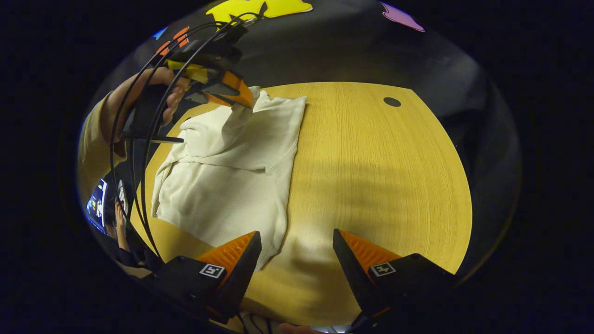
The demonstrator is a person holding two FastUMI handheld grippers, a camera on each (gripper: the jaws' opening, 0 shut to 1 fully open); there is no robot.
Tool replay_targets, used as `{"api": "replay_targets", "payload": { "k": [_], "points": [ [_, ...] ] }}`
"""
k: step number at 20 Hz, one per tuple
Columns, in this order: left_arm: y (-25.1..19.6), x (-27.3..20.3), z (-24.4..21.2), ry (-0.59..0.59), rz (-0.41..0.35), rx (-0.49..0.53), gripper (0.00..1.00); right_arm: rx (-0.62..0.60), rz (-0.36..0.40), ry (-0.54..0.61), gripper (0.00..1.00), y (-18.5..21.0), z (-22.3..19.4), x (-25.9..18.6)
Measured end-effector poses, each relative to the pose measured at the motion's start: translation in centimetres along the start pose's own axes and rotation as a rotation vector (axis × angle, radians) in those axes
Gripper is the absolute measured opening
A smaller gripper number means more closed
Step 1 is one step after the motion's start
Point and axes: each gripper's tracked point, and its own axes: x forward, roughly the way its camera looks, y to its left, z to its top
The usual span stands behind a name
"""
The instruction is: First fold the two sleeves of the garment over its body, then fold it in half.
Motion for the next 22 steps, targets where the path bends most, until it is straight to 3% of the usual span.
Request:
{"api": "replay_targets", "payload": {
  "k": [3,6,8,10,11,12,13,15,16,17,18,22],
  "points": [
    [0.0,1.8,-0.4,0.046,-0.005,-0.035,0.11,-0.002,-0.002,-0.008,0.97,0.1,-0.1,-0.1],
    [-2.2,2.6,-1.1,0.079,-0.108,-0.066,0.15,-0.01,-0.017,-0.017,0.97,0.2,-0.4,0.0],
    [-2.7,1.9,-0.8,0.063,-0.12,-0.062,0.2,-0.014,-0.027,-0.017,0.96,0.2,-0.6,0.1],
    [-3.3,1.4,-0.5,0.049,-0.128,-0.063,0.32,-0.006,-0.026,-0.019,0.96,0.5,-0.8,0.1],
    [-3.5,1.1,-0.6,0.052,-0.134,-0.063,0.25,-0.004,-0.023,-0.017,0.96,0.5,-0.9,0.1],
    [-3.4,1.0,-0.8,0.055,-0.133,-0.065,0.41,-0.01,-0.021,-0.017,0.96,0.6,-1.0,0.0],
    [-3.3,0.8,-0.9,0.056,-0.134,-0.065,0.47,-0.016,-0.025,-0.019,0.96,0.7,-1.0,0.0],
    [-3.1,0.2,-1.1,0.049,-0.145,-0.086,0.68,-0.01,-0.017,-0.025,0.96,1.1,-1.0,0.1],
    [-2.9,-0.2,-1.3,0.049,-0.15,-0.094,0.65,-0.007,-0.016,-0.025,0.97,1.4,-1.2,0.0],
    [-2.5,-0.7,-1.6,0.049,-0.156,-0.1,0.88,-0.005,-0.015,-0.025,0.96,1.8,-1.4,0.0],
    [-1.9,-1.2,-1.9,0.047,-0.159,-0.101,0.81,-0.006,-0.013,-0.023,0.96,2.2,-1.7,-0.1],
    [4.2,-3.2,-4.1,0.003,-0.079,-0.083,0.88,-0.013,-0.038,-0.034,0.96,3.5,-2.2,0.2]
  ]
}}
